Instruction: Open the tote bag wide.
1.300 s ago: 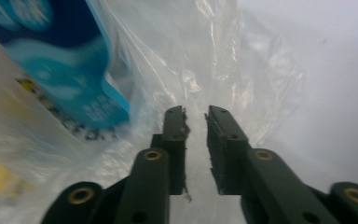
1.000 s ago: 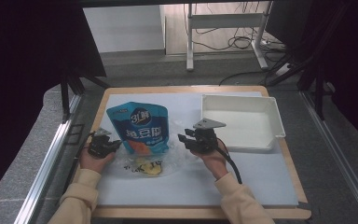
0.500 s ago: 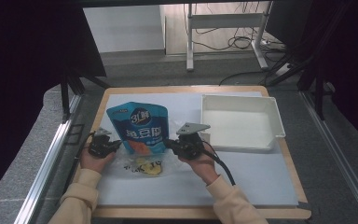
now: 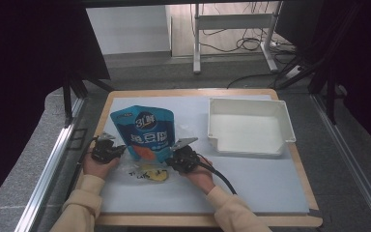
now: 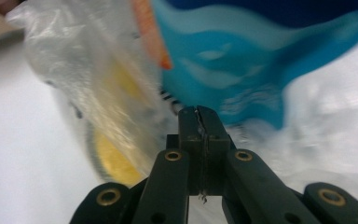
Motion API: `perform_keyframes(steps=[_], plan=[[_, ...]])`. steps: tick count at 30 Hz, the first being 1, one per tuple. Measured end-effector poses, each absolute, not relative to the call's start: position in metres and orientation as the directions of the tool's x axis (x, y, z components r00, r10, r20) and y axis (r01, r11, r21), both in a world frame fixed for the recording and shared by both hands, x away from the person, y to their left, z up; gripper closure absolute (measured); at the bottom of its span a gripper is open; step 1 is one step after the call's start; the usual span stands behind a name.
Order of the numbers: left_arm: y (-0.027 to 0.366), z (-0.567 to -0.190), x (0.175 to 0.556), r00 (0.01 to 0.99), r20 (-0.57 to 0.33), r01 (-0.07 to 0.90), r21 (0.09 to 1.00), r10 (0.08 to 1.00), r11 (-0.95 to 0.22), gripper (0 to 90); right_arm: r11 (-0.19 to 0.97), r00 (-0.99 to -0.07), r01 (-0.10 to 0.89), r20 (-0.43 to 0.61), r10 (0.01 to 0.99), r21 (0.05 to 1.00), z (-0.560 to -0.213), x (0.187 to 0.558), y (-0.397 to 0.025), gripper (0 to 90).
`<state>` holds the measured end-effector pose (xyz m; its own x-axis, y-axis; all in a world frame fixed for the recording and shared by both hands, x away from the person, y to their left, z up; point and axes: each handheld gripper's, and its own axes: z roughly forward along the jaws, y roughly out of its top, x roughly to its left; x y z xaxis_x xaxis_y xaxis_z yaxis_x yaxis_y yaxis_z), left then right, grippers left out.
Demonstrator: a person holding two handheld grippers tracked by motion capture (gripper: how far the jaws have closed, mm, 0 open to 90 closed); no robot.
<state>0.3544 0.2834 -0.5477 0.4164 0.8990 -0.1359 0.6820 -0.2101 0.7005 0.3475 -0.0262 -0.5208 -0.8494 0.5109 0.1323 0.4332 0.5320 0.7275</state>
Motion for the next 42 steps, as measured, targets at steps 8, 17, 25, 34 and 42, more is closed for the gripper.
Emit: perform_keyframes(steps=[8, 17, 25, 34, 42], plan=[[0.283, -0.547, 0.354, 0.415, -0.133, 0.682, 0.7, 0.9, -0.212, 83.8, 0.565, -0.876, 0.429, 0.171, 0.451, 0.705, -0.531, 0.334, -0.015, 88.8], [0.284, -0.547, 0.354, 0.416, -0.131, 0.683, 0.698, 0.9, -0.214, 83.7, 0.603, -0.898, 0.411, 0.191, 0.396, 0.684, -0.539, 0.315, -0.004, 88.9], [0.284, -0.547, 0.354, 0.416, -0.132, 0.684, 0.698, 0.9, -0.214, 83.5, 0.599, -0.898, 0.412, 0.197, 0.393, 0.686, -0.538, 0.314, -0.005, 88.8], [0.284, -0.547, 0.354, 0.416, -0.132, 0.683, 0.698, 0.9, -0.213, 83.4, 0.529, -0.892, 0.403, 0.191, 0.409, 0.747, -0.519, 0.316, -0.004, 88.8], [0.283, -0.547, 0.354, 0.416, -0.132, 0.683, 0.699, 0.9, -0.213, 83.3, 0.499, -0.869, 0.419, 0.175, 0.463, 0.759, -0.512, 0.332, 0.022, 87.8]])
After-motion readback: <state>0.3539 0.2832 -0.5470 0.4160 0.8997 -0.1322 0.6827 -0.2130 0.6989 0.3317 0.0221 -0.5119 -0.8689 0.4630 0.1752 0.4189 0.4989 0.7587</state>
